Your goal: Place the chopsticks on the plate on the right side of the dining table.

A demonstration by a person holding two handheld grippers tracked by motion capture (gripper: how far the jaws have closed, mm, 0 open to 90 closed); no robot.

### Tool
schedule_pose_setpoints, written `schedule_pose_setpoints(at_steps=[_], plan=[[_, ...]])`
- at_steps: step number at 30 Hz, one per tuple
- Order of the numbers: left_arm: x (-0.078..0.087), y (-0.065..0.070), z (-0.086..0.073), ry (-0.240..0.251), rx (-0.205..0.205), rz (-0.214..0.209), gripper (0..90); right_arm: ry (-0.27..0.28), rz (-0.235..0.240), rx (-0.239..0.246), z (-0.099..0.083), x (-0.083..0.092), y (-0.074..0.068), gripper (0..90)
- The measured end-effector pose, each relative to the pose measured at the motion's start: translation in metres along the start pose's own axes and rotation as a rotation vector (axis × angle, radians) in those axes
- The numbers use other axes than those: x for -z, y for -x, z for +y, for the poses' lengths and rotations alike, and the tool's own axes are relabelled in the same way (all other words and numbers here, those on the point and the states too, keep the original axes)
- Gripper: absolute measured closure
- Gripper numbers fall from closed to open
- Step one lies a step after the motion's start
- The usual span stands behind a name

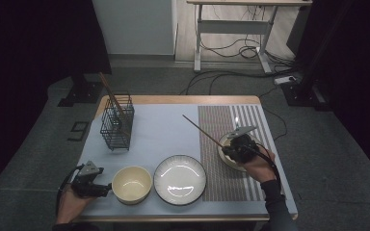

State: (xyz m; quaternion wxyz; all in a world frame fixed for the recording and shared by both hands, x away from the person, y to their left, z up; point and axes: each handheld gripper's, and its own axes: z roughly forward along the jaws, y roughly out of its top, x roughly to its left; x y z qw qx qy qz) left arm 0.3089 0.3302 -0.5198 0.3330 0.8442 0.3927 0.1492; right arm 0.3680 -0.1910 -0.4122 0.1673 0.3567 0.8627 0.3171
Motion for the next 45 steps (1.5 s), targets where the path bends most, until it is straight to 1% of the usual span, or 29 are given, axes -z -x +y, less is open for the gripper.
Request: schedule_pose_setpoints(at_steps=[2,4,6,8,11,15,22,28,35,45], plan=[[-0.003,0.000,-0.002,-0.020,0.001,0.006,14.4,-0.002,-0.017,-0.021,-0.003,0.002,0.002,84.0],[-0.004,0.001,-0.002,-0.014,0.005,0.003,12.8,-0.001,-0.034,-0.030,-0.007,0.004,0.005,84.0],[-0.004,0.000,-0.002,-0.007,0.018,-0.006,11.4,0.004,-0.043,-0.049,-0.010,0.006,0.008,84.0],[-0.005,0.000,-0.002,-0.006,0.019,-0.014,8.5,0.008,-0.058,-0.071,-0.015,0.008,0.011,84.0],[-0.006,0.001,-0.002,-0.011,0.010,-0.017,6.1,0.011,-0.076,-0.097,-0.020,0.011,0.015,84.0],[-0.008,0.004,-0.001,-0.031,-0.018,-0.009,2.6,0.010,-0.105,-0.121,-0.028,0.014,0.020,84.0],[-0.008,0.004,-0.002,-0.030,-0.018,-0.009,2.5,0.014,-0.145,-0.158,-0.038,0.019,0.028,84.0],[-0.008,0.004,-0.002,-0.030,-0.018,-0.008,2.5,0.017,-0.167,-0.190,-0.046,0.026,0.037,84.0],[-0.008,0.004,-0.002,-0.028,-0.017,-0.008,2.6,0.004,-0.210,-0.223,-0.058,0.031,0.047,84.0],[-0.008,0.004,-0.002,-0.026,-0.016,-0.009,2.6,0.003,-0.249,-0.273,-0.073,0.037,0.059,84.0]])
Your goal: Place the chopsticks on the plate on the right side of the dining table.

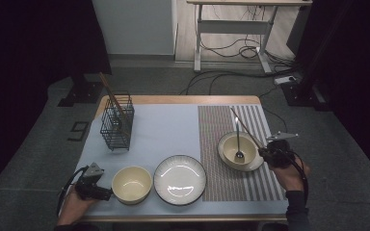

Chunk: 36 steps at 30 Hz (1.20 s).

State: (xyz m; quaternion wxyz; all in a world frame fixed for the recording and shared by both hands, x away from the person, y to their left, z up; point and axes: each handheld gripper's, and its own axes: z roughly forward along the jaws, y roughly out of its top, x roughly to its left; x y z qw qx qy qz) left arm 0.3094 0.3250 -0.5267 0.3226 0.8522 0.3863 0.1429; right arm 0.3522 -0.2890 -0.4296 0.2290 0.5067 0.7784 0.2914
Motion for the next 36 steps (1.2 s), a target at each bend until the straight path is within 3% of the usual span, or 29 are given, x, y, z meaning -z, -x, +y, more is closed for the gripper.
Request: schedule_pose_setpoints(at_steps=[18,36], plan=[[0.000,0.000,0.000,0.000,0.000,0.000,2.6,-0.056,-0.050,-0.053,-0.022,-0.011,0.020,84.0],[0.000,0.000,0.000,0.000,0.000,-0.001,2.6,-0.137,0.004,-0.036,-0.037,-0.019,0.015,84.0]])
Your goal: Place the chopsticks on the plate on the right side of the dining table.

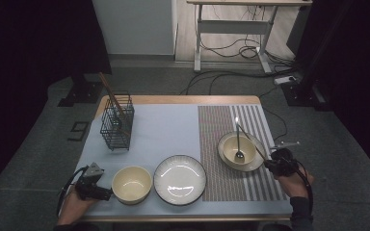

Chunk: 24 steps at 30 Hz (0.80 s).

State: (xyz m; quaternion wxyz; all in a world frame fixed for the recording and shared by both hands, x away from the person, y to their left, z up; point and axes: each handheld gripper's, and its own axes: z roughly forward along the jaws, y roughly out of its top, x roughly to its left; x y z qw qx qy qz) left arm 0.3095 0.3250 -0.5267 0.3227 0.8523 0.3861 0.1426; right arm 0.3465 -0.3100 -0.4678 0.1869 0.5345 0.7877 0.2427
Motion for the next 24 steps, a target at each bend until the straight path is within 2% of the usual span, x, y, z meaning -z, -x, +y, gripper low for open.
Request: schedule_pose_setpoints(at_steps=[11,24], plan=[[0.0000,0.0001,0.0000,0.000,0.000,0.000,2.6,-0.033,0.033,0.021,-0.0043,-0.0025,-0.0020,83.9],[0.0000,0.0001,0.0001,-0.001,-0.001,0.000,2.5,-0.067,0.039,0.035,-0.0064,-0.0092,-0.0026,83.5]])
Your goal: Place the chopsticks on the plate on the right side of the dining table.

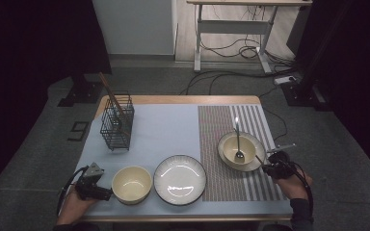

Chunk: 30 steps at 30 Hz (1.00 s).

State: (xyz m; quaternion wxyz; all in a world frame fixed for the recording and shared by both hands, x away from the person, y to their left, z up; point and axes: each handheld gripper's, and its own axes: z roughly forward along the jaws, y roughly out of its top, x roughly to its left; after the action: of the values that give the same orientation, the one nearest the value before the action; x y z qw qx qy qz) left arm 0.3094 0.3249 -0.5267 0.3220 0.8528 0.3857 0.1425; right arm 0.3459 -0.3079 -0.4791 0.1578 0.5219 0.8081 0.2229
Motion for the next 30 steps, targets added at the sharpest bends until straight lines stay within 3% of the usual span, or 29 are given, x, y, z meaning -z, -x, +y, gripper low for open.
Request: schedule_pose_setpoints(at_steps=[23,30], plan=[[0.0000,0.0000,0.0000,-0.001,-0.001,0.000,2.5,-0.013,0.008,-0.004,-0.0027,-0.0072,0.0026,80.4],[-0.0001,0.0000,0.0000,0.001,0.000,0.000,2.5,0.010,0.002,-0.013,-0.0028,-0.0038,0.0027,67.0]])
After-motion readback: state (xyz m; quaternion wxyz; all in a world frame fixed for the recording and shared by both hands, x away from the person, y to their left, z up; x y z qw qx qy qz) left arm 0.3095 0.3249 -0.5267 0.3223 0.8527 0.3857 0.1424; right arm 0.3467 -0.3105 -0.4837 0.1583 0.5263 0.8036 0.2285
